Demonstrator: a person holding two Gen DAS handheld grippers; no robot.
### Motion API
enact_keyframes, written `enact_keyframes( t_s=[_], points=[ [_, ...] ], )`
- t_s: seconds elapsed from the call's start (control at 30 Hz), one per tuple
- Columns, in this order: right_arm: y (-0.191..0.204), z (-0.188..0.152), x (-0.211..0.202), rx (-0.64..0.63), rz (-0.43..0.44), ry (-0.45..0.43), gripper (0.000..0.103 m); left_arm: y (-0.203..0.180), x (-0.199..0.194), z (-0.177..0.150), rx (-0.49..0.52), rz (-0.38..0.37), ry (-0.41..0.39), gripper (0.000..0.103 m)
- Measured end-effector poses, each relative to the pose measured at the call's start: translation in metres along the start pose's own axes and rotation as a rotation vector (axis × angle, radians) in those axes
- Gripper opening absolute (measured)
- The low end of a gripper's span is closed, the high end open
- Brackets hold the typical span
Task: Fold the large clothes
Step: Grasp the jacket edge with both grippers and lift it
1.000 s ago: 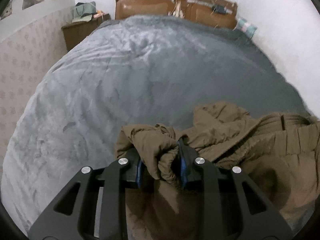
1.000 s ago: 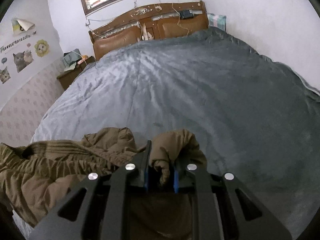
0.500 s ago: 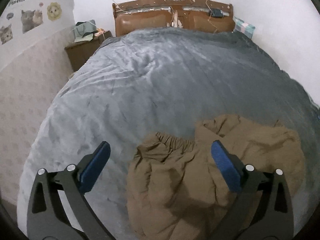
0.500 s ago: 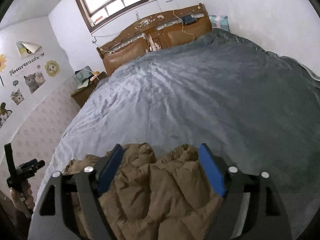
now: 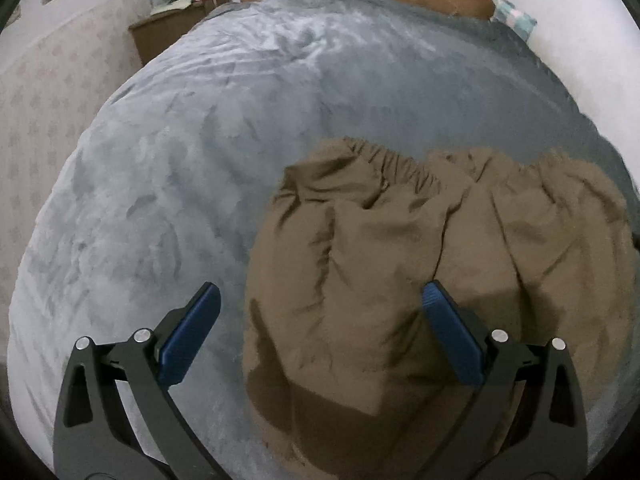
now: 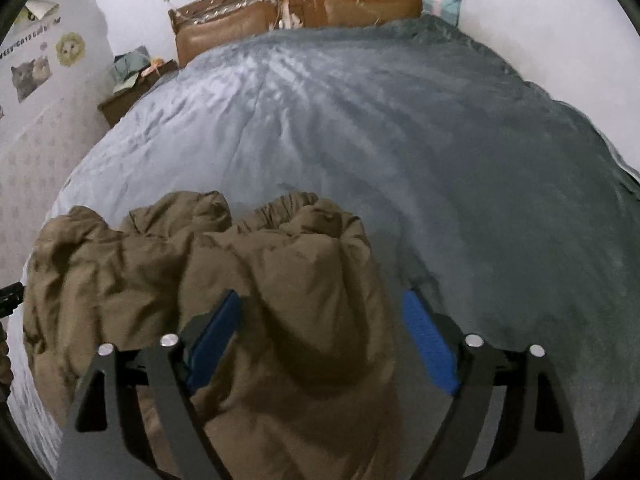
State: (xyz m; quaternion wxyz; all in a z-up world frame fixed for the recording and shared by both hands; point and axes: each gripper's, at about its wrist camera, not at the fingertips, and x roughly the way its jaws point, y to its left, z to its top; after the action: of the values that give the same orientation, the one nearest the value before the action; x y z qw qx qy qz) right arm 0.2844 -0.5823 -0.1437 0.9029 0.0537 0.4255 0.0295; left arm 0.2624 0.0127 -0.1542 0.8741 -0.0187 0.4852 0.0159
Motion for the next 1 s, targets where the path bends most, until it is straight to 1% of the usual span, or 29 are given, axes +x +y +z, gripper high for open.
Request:
enact_keyframes(
  t_s=[0.03,0.07,0.13,0.17,0.2,0.23,0.27,0.3,0.33,0.37,0.4,0.43,0.47,0.5,0.53,0.57,0.6,0.63,0.67,0.73,0.77,0.8,0.83,0.87,0.9,0.93,0.97,1.0],
  points=[
    [-0.003,0.003,0.009,0.001,0.008,0.012,0.094,-0.001,0.003,0.000,0.007,0.002,0.003,0.100],
    [-0.005,0.004,0.015,0.002,0.016,0.025,0.094,-0.003,0.007,0.002,0.016,0.005,0.009,0.100],
    [-0.011,0.007,0.034,0.033,0.066,0.086,0.094,-0.008,0.018,0.007,0.022,0.012,0.028,0.100],
    [-0.012,0.008,0.041,0.045,0.096,0.108,0.094,-0.010,0.023,0.008,0.021,0.013,0.036,0.097],
    [-0.011,0.009,0.045,0.038,0.101,0.113,0.094,-0.013,0.028,0.010,0.024,0.011,0.043,0.091],
    [-0.009,0.010,0.048,0.021,0.096,0.119,0.092,-0.015,0.032,0.011,0.031,0.014,0.050,0.087],
    [-0.006,0.010,0.050,0.003,0.093,0.127,0.081,-0.018,0.035,0.013,0.041,0.020,0.053,0.078],
    [-0.002,0.010,0.053,-0.023,0.094,0.147,0.072,-0.021,0.037,0.014,0.051,0.026,0.053,0.066],
    [0.002,0.010,0.056,-0.037,0.088,0.165,0.055,-0.024,0.038,0.015,0.064,0.044,0.041,0.059],
    [0.006,0.010,0.055,-0.058,0.076,0.169,0.041,-0.033,0.039,0.018,0.071,0.059,0.036,0.041],
    [0.009,0.011,0.051,-0.075,0.064,0.156,0.037,-0.036,0.038,0.020,0.078,0.079,0.025,0.025],
    [0.011,0.012,0.044,-0.088,0.048,0.132,0.028,-0.039,0.034,0.021,0.076,0.089,0.016,0.020],
    [0.013,0.013,0.032,-0.094,0.036,0.079,0.023,-0.039,0.024,0.023,0.063,0.097,-0.016,0.013],
    [0.011,0.016,0.019,-0.077,0.040,0.027,0.022,-0.037,0.013,0.024,0.044,0.094,-0.052,0.010],
    [0.007,0.019,0.007,-0.056,0.051,-0.014,0.021,-0.034,0.001,0.024,0.025,0.087,-0.083,0.010],
    [0.002,0.022,-0.014,-0.024,0.074,-0.094,0.021,-0.031,-0.012,0.025,0.000,0.070,-0.119,0.009],
    [0.000,0.023,-0.029,-0.012,0.087,-0.146,0.021,-0.024,-0.032,0.026,-0.035,0.029,-0.175,0.009],
    [0.000,0.024,-0.051,-0.008,0.100,-0.233,0.021,-0.021,-0.044,0.026,-0.050,0.012,-0.212,0.010],
    [0.002,0.025,-0.067,-0.019,0.092,-0.288,0.021,-0.017,-0.057,0.027,-0.062,0.005,-0.256,0.010],
    [0.004,0.028,-0.079,-0.038,0.071,-0.336,0.021,-0.013,-0.068,0.032,-0.055,0.005,-0.306,0.012],
    [0.003,0.033,-0.073,-0.030,0.067,-0.306,0.023,-0.012,-0.063,0.037,-0.056,0.007,-0.294,0.014],
    [0.001,0.036,-0.065,-0.023,0.065,-0.278,0.024,-0.010,-0.054,0.041,-0.067,0.004,-0.264,0.016],
    [0.000,0.038,-0.053,-0.020,0.050,-0.234,0.029,-0.009,-0.037,0.045,-0.081,0.002,-0.210,0.017],
    [-0.001,0.038,-0.035,-0.019,0.019,-0.165,0.034,-0.009,-0.022,0.047,-0.085,0.015,-0.155,0.022],
    [-0.002,0.034,-0.025,-0.016,0.006,-0.123,0.035,-0.009,-0.006,0.045,-0.095,0.043,-0.095,0.029],
    [-0.001,0.032,-0.020,-0.014,0.001,-0.110,0.039,-0.009,0.002,0.044,-0.096,0.064,-0.069,0.033],
    [-0.001,0.027,-0.019,-0.010,-0.003,-0.113,0.051,-0.010,0.002,0.041,-0.093,0.087,-0.068,0.043],
    [-0.002,0.019,-0.025,0.005,0.000,-0.140,0.062,-0.012,-0.002,0.033,-0.081,0.130,-0.088,0.063]
  ],
)
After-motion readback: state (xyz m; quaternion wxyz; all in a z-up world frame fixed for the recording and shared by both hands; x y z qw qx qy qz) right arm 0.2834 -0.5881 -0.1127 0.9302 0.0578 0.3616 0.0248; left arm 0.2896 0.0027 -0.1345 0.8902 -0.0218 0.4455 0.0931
